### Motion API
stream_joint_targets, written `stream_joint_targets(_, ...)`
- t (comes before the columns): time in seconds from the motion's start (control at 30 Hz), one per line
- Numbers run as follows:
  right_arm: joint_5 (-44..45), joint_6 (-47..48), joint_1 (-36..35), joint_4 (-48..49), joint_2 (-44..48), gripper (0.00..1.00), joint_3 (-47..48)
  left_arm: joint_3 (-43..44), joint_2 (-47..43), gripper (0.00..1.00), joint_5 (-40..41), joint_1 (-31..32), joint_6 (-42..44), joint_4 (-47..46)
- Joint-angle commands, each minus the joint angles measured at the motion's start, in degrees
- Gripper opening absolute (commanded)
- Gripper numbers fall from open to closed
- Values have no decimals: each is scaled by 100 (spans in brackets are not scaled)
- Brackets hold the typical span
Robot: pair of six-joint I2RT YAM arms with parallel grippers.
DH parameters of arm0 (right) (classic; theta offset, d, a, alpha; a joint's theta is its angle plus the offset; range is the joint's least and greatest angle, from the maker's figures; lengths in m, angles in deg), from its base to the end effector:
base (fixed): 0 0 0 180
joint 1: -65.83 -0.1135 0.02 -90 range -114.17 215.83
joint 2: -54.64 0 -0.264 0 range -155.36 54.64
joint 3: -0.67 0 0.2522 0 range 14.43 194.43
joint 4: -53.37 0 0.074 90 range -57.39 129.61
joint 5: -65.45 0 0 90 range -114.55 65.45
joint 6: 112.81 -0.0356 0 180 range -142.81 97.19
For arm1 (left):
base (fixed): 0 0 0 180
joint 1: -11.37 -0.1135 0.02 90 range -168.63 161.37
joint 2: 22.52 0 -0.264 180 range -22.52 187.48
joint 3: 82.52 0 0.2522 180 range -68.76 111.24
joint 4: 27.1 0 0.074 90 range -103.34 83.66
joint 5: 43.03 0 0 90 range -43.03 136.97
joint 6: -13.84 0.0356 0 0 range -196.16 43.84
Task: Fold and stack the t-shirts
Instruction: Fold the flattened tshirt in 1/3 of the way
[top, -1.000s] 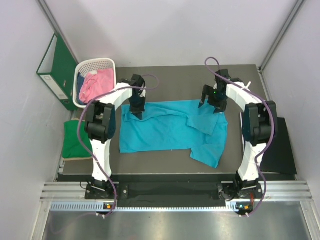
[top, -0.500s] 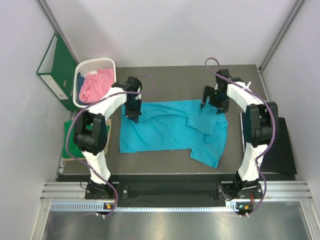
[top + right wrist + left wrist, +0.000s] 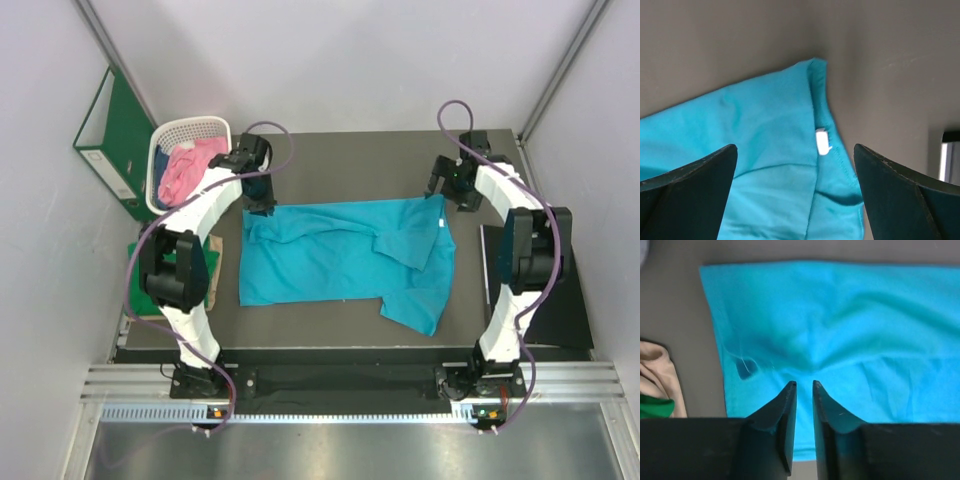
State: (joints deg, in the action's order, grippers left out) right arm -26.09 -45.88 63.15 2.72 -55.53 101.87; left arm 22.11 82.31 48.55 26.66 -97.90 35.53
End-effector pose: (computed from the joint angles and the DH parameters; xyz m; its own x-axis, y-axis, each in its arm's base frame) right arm 0.4151 0.0204 0.2274 -0.8165 0.3539 -0.4562 0.2822 0.9339 0.2195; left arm 0.3763 -0.1018 0.2703 -0.8903 -0.1405 -0.4332 -0.0843 0.9856 -0.1463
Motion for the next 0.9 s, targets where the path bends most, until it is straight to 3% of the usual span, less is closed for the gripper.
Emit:
stream_joint_targets(0.0,137,294,21,445,-337,100,247,475,361,32,184,-333,-226,-219)
stream_joint_targets(0.17,14,356,48,621,-628,100,326,598,660,37,219,-570,-208,-194)
stream_joint_targets(0.33,-30,303,57,753,-743,96,274,520,880,67,474,-597,-226,-183)
stream_joint_targets(0.47,-65,303,48,832,-822,90,221,423,977,80,615,-624,-270,-325)
stream_joint_targets(0.57,-127,294,48,902,-900,71,212,502,1126,79,755,-632,-322,-263)
stream_joint_targets(0.6,-162,286,57,928,-918,60,221,528,1196,79,799,-632,-349,-202)
stream_joint_targets(0.67,-258,286,57,964,-997,52,230,590,1267,79,948,-632,-384,-132)
stream_joint_targets(0.8,-504,277,48,1034,-1085,25,282,660,1513,81,1116,-641,-489,9)
stream_joint_targets(0.87,-549,268,57,1087,-1077,19,309,704,1601,79,1151,-641,-516,10)
